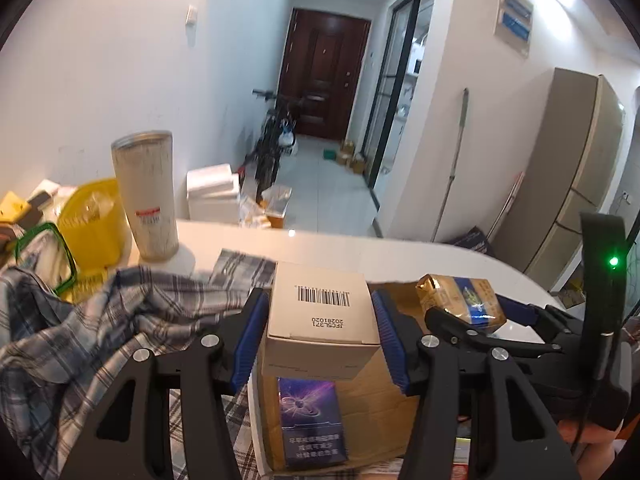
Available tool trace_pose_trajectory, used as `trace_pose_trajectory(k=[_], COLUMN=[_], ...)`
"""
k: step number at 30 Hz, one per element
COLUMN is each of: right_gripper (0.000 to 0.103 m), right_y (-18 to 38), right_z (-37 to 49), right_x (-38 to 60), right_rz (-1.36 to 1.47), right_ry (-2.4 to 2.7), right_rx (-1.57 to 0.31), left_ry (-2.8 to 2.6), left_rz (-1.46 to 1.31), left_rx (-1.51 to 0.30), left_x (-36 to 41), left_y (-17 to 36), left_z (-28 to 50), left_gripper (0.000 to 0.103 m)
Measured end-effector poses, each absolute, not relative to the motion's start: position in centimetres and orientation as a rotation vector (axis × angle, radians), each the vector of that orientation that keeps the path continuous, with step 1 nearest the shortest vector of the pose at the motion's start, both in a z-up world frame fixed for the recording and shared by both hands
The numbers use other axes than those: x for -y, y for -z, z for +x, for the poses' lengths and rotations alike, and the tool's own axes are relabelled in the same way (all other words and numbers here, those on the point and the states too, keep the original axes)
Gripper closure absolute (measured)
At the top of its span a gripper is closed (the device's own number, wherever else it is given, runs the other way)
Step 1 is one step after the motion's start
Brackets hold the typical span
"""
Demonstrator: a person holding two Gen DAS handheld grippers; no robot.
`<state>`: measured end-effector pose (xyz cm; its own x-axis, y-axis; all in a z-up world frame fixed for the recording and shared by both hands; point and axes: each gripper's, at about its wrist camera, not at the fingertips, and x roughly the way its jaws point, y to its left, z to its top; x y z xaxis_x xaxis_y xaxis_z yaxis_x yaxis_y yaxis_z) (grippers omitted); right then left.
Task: Organize objects
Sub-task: 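Lower the gold-and-blue pack into the box and open the right gripper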
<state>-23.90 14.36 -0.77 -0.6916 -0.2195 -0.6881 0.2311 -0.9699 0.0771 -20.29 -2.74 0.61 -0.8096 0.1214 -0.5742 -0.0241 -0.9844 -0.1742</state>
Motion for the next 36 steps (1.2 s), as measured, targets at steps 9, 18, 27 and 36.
trace_pose_trajectory(k=[9,18,27,36], right_gripper=[0.017,0.016,0.011,0.011], right_y=[3.8,5.2,4.7,2.0], right_z=[-25.8,-26.2,-26.1,-25.2], right_x=[-15.3,-14.9,-15.5,-16.2], right_rz=[1.165,1.206,1.158,1.038], right_ry=[2.623,2.577,2.612,2.682], right_rx=[-0.027,-0.054,-0.001,0.01], left_ry=[-2.893,-2.893,-2.889,-2.904], left_rz=[-1.004,-1.01,-1.021,-1.001], left_rx=[0.236,0.236,0.226,0.195], left_x=[2.9,3.1,2.9,2.4], left_y=[1.7,1.7,1.7,0.6], left_z=[-21.1,-21.2,-21.0,-21.3], left_gripper=[0.047,0.047,0.047,0.047])
